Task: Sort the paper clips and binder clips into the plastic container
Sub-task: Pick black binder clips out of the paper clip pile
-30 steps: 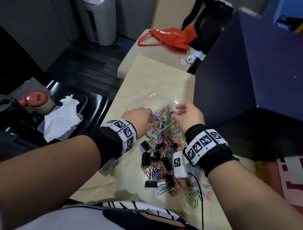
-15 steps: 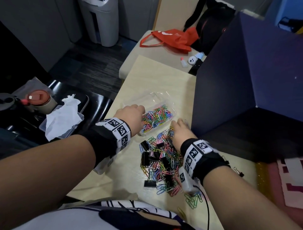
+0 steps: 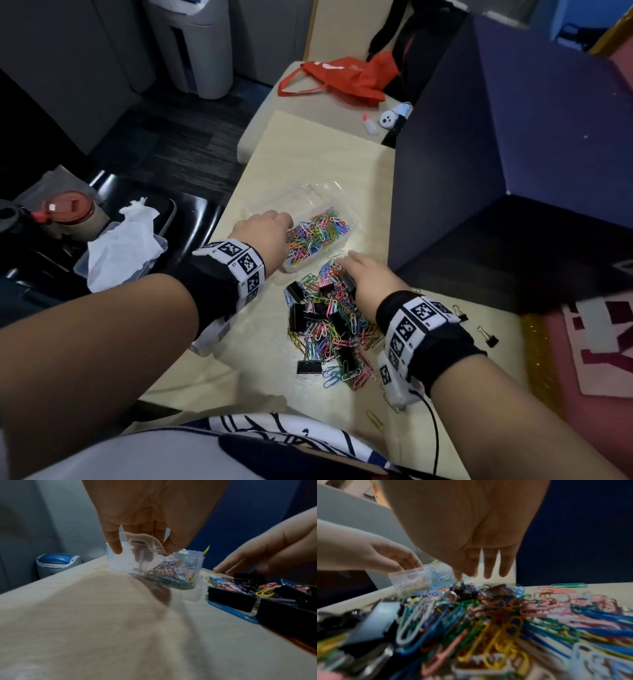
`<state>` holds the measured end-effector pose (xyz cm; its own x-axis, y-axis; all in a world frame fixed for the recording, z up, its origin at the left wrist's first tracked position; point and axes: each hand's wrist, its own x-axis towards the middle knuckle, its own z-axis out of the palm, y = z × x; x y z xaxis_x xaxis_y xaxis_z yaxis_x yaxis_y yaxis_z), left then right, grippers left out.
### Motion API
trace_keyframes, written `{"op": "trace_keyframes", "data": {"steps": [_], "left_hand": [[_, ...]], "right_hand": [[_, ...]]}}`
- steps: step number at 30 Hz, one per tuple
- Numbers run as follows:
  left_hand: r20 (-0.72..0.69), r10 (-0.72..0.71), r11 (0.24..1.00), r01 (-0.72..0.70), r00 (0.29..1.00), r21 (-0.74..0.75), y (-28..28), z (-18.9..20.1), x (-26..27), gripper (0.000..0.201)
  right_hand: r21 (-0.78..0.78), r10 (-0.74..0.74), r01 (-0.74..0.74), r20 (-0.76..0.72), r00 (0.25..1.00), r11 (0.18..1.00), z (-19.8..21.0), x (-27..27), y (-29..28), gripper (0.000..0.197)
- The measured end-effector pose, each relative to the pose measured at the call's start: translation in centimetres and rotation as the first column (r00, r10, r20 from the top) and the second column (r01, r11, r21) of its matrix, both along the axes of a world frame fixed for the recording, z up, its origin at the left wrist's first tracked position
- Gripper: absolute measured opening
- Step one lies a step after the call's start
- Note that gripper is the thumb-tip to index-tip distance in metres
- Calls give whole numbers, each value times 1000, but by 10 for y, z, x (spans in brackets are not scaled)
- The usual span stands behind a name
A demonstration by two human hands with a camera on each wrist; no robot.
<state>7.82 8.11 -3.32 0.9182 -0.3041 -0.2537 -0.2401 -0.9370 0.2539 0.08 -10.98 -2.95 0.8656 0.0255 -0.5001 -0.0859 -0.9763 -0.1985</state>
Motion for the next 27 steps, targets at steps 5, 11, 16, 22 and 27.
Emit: {"op": "trace_keyframes", "data": {"steps": [5,11,16,22,27], "left_hand": [[8,-8,1000,7,1000,18,1,0,-2,40],[31,8,1000,-8,1000,26,-3,-2,-1,40],[40,-1,1000,0,999,25,-9,-3,-3,38],[111,-2,998,-5,994,56,-19,-4,-10,34],[296,-121,993,119,948,26,-39,13,-33,33]], "right_hand": [[-24,-26,27,75,997,999,-12,-23,-12,74],[-97,-211,222,111,971,970,-17,-55,-26,45],[-163,-278,294,113,954,942,-7,-64,-29,43],[-24,-106,110,141,984,994,-5,-61,-23,48],[-113,-142,173,239,961,978,-8,-63,-22,28]]}}
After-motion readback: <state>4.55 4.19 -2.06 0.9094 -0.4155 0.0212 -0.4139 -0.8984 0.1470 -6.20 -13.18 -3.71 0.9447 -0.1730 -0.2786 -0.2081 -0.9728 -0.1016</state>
